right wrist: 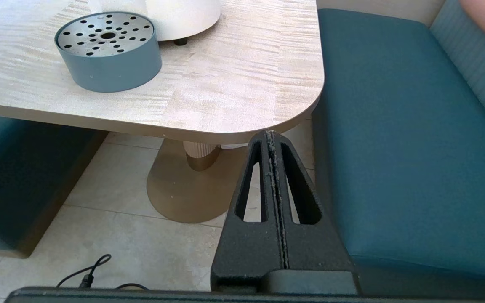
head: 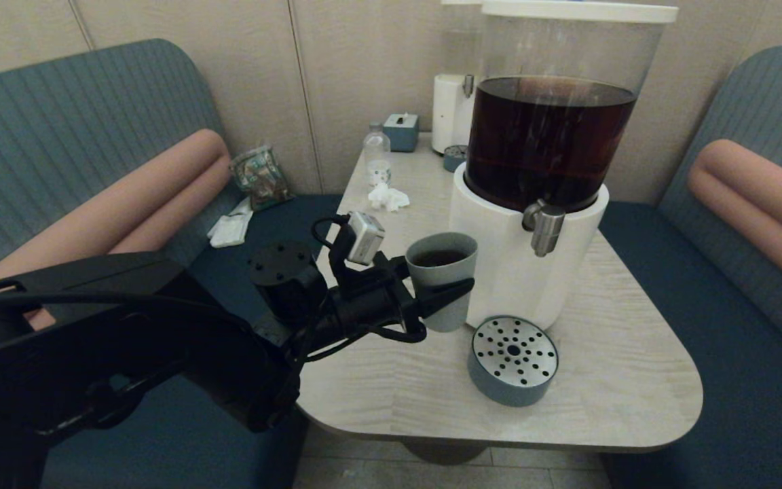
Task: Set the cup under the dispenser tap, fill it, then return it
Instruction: Place it under the water dispenser
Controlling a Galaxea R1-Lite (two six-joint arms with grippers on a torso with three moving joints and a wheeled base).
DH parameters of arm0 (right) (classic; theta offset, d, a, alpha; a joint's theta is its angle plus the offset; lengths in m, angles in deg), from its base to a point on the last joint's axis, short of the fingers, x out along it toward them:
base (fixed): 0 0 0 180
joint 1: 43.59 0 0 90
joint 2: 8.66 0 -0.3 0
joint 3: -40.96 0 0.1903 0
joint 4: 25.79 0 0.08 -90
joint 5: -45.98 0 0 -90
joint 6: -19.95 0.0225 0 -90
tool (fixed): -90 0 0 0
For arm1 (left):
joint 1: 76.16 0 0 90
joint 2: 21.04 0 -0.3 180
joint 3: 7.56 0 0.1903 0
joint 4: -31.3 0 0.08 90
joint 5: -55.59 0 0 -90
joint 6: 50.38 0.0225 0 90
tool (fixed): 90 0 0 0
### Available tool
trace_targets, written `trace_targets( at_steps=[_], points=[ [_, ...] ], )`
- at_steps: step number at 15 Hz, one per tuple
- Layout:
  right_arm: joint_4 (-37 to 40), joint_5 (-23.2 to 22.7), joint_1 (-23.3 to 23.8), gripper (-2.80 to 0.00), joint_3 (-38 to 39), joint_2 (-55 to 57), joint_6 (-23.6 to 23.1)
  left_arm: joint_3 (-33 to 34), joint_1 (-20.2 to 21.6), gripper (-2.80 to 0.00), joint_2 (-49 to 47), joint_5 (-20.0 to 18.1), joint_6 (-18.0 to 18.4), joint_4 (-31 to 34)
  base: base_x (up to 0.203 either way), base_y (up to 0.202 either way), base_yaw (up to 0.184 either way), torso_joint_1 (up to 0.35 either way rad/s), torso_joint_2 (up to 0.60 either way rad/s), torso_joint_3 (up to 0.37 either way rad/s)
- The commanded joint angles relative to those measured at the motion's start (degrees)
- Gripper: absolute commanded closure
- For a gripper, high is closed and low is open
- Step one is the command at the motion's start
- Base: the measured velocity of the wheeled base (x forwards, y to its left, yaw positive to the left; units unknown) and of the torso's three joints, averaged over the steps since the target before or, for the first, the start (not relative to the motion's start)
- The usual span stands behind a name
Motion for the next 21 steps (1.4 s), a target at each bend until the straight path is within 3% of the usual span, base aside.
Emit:
trace_targets(
  at_steps=[1, 11, 21],
  points=[
    [0.02, -0.03, 0.00, 0.00, 0.00, -0.02, -0.04, -0.26, -1.82, 0.00, -0.98, 0.03, -0.09, -0.49, 0.000, 0.000, 0.000, 0.000, 0.00, 0.000],
    [0.02, -0.03, 0.00, 0.00, 0.00, -0.02, -0.04, -3.60, -6.33, 0.00, -4.67, 1.41, -0.76, -0.49, 0.000, 0.000, 0.000, 0.000, 0.00, 0.000],
    [0.02, -0.03, 0.00, 0.00, 0.00, -0.02, -0.04, -10.11, -6.65, 0.00, -11.37, 1.19, -0.71, -0.49, 0.000, 0.000, 0.000, 0.000, 0.00, 0.000]
  ],
)
